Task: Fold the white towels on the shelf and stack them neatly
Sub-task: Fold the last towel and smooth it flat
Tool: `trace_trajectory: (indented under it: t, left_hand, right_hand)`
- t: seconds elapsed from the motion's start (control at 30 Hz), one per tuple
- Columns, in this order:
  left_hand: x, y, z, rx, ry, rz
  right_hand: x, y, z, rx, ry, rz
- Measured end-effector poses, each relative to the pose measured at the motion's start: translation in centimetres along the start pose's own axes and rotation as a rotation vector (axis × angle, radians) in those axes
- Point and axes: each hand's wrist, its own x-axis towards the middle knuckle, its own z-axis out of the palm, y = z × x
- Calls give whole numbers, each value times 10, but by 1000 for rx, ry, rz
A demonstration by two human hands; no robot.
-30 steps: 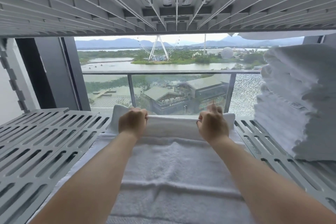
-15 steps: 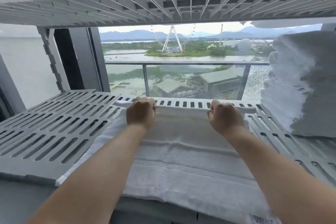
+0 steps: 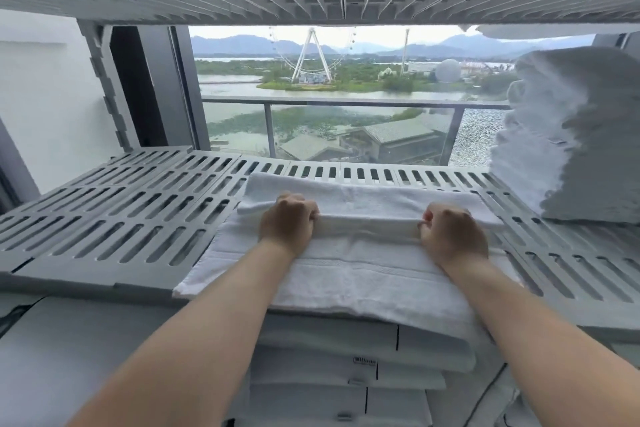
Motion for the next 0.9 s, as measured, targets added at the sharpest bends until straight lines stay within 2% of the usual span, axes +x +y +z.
trace_trajectory:
  t: [0.1,0.23,0.3,0.4,0.53,0.7,0.9]
  left_hand:
    - [-5,-1,3,7,36,7]
    - [-5,1,4,78,150,-20]
    - [-3,1,5,124,189,-24]
    - [-2,0,6,168,186,-33]
    - [-2,-1,10,123,93,-55]
    - [-2,-6,6,16,7,-215]
    - [-2,-6,7,24,115,-163]
  right_hand:
    - [-2,-1,0,-6,5,6]
    - [-7,-5,-2,-9,169,-73]
    - [-9,-7,-3,-47,198,-108]
    - [-9,-6,-3,-99,172,-126]
    - [-11,-3,-1,-137,151,-154]
    - [-9,-2,2,-127,28,-146]
    - [-6,-1,4,-85,-10,-79]
